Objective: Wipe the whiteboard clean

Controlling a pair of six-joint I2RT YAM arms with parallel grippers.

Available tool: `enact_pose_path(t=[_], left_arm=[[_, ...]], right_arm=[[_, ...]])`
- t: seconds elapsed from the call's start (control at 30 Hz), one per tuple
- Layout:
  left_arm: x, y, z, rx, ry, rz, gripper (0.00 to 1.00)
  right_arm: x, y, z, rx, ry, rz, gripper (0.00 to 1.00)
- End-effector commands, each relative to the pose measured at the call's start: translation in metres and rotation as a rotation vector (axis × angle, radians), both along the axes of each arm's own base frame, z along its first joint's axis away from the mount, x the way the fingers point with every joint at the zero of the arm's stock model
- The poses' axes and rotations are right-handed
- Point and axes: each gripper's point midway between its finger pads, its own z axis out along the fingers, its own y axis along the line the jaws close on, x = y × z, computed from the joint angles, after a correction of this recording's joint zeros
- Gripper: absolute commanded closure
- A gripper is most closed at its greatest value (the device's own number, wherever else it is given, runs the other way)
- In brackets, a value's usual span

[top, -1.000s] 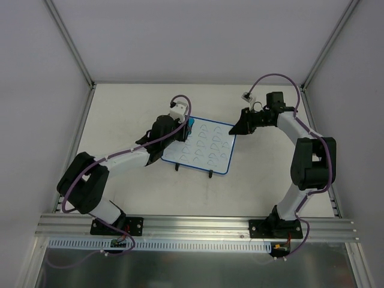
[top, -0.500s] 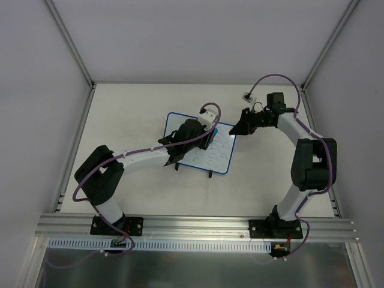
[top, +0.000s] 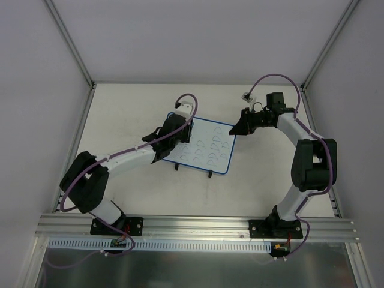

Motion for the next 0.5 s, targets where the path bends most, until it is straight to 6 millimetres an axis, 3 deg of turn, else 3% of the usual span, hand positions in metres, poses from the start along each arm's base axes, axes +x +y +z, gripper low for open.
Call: enact_pose_path(t=[0.0, 0.1, 0.23, 0.4, 0.47], left_arm=[[0.003, 0.060, -0.019, 0.109, 0.046, 0.164, 1.00], [0.003, 0.064, -0.016, 0.142, 0.045, 0.147, 1.00], [0.004, 0.048, -0.010, 0.118, 0.049, 0.082, 1.00], [0.005, 0.014, -0.009, 0.110, 0.051, 0.005, 1.00], [0.002, -0.008, -0.001, 0.102, 0.033, -0.034, 1.00]], right_arm=[[-0.001, -0.009, 0.000, -0.077, -0.071, -0.011, 1.00], [-0.001, -0.010, 0.000, -0.083, -0.071, -0.015, 1.00], [-0.001, -0.010, 0.001, -0.081, -0.076, -0.015, 1.00], [-0.001, -0.009, 0.005, -0.083, -0.085, -0.014, 1.00], [-0.001, -0.009, 0.005, -0.085, -0.088, -0.014, 1.00]])
